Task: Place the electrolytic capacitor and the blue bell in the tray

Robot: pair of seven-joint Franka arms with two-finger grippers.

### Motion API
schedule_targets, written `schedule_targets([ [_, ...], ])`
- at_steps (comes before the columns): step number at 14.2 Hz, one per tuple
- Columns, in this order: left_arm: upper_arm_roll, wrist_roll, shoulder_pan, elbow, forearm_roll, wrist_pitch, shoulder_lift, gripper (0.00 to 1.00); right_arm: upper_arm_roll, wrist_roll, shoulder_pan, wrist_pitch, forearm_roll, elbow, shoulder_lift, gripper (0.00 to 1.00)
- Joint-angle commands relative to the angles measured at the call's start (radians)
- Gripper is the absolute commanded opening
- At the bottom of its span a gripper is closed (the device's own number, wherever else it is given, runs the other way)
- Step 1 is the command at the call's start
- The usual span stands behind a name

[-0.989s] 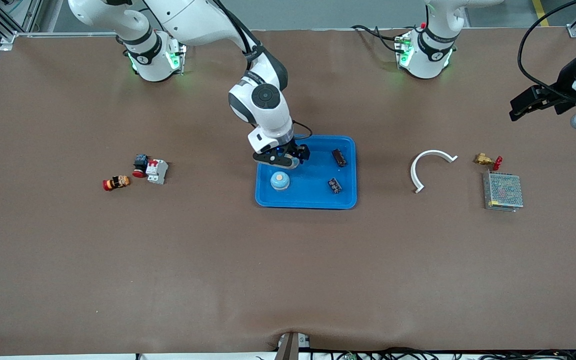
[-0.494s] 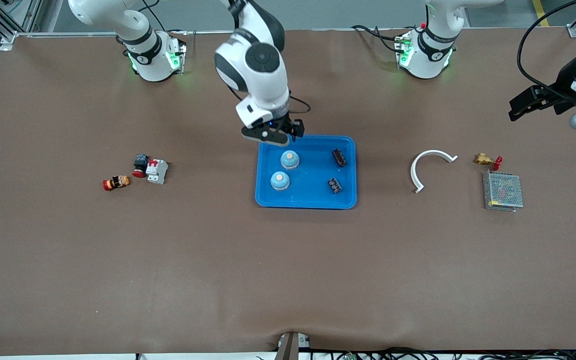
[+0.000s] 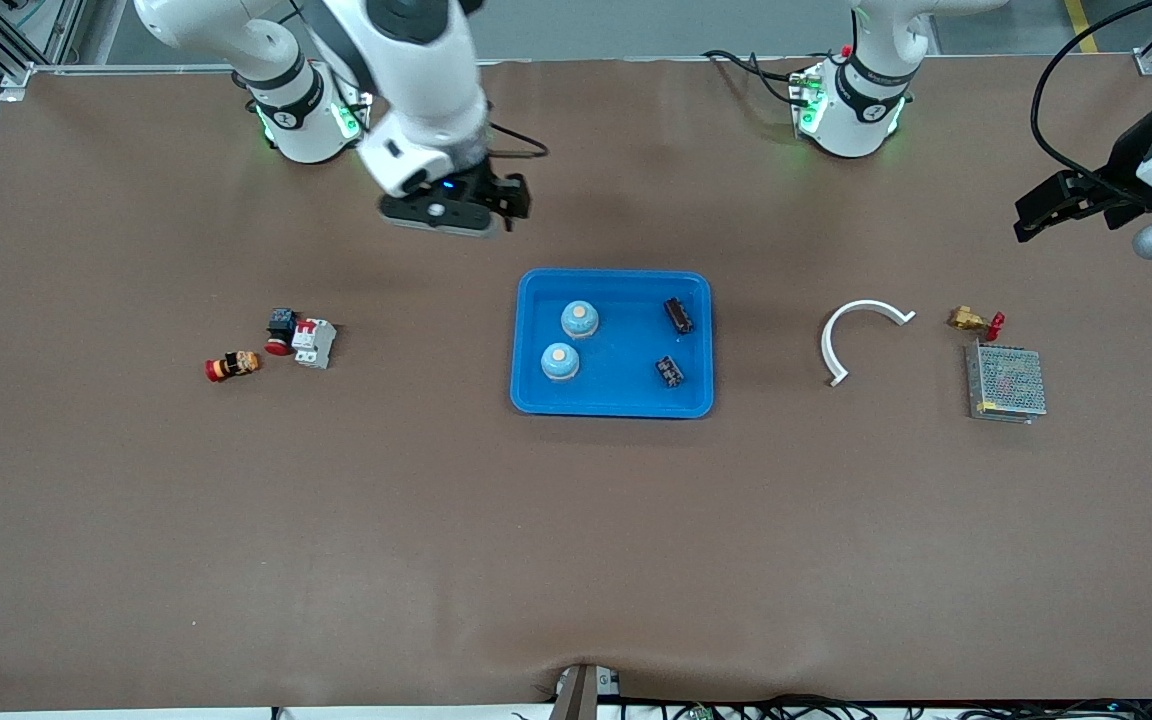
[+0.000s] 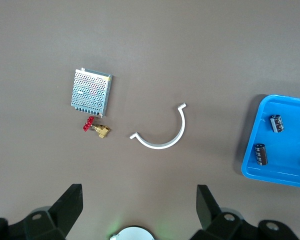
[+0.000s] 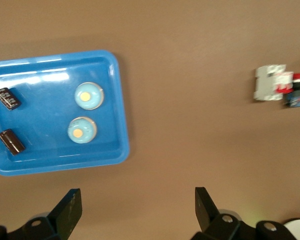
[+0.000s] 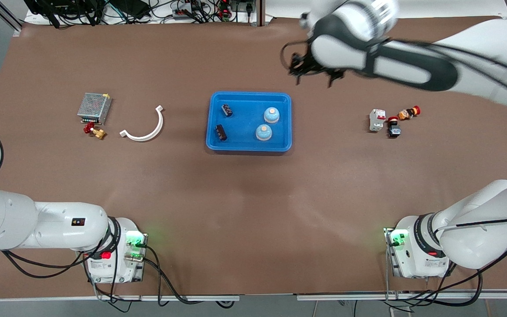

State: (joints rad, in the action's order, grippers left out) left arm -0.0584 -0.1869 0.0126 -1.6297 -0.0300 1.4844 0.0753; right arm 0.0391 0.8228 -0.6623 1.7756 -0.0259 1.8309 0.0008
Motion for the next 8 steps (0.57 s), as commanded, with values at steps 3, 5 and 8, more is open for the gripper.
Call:
schedule_targets([
  [3,0.005,0.007,0.004,-0.001,0.016,-0.007,0.009,1.0,0.01,-0.259,0.177,-0.149,0.003,-0.025,-0.087,1.0],
  [5,0.005,0.007,0.004,0.001,0.016,-0.007,0.009,1.0,0.012,-0.356,0.246,-0.182,0.003,-0.05,-0.09,1.0],
  [8,0.005,0.007,0.006,-0.001,0.016,-0.007,0.006,1.0,0.01,-0.499,0.352,-0.189,0.003,-0.067,-0.091,1.0],
])
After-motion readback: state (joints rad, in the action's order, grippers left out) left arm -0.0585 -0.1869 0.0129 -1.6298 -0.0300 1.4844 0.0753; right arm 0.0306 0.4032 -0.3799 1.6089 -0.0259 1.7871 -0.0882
